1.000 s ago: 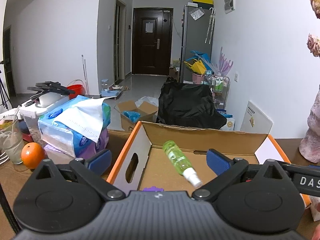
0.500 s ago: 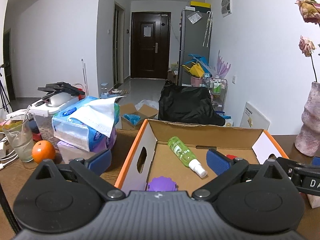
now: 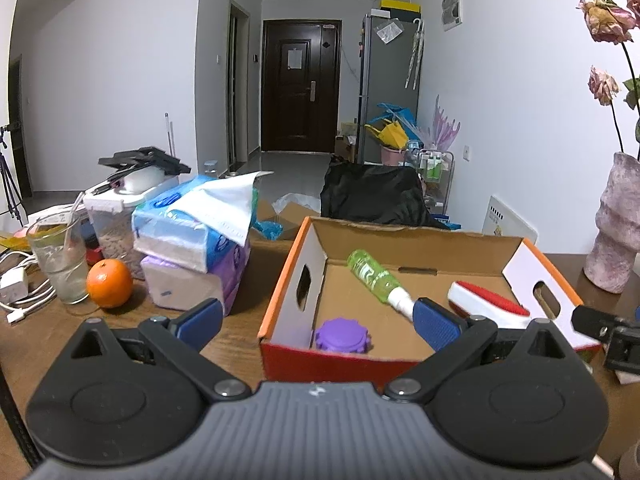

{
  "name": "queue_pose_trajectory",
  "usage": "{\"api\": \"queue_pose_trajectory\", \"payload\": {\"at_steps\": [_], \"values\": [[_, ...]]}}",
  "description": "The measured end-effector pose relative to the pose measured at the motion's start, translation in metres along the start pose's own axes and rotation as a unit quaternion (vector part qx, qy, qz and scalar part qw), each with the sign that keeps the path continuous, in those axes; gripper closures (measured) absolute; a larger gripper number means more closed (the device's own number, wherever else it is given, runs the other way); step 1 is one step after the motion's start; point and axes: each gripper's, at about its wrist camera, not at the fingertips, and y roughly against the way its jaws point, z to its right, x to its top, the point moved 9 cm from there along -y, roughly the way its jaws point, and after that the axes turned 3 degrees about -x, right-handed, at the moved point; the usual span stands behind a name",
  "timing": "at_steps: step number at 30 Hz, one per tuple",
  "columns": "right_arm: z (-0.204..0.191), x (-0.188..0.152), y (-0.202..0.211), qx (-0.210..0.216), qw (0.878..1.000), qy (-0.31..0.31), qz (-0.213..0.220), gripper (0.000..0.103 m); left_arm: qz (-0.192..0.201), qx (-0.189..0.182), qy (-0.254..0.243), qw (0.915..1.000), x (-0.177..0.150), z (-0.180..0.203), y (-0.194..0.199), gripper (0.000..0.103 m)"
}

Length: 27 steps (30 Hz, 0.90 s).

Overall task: Organize rigid objects
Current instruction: 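Withdraw both open grippers from the box back over the table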

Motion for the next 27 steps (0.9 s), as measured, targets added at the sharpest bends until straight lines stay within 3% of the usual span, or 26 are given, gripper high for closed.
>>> {"api": "queue_pose_trajectory", "payload": {"at_steps": [16,27], "values": [[0.009,-0.029,0.024,-0.007,1.000,-0.002,0.019,0.000,-0.025,0.022,-0.017,0.9993,-0.038,-0.032,0.028,0.000],[0.018,-0.042,0.036,-0.019,0.999,-0.018,0.045,0.000,-0.030,0.040,-0.003,0.9987,-0.050,-0.057,0.034,0.000]]}}
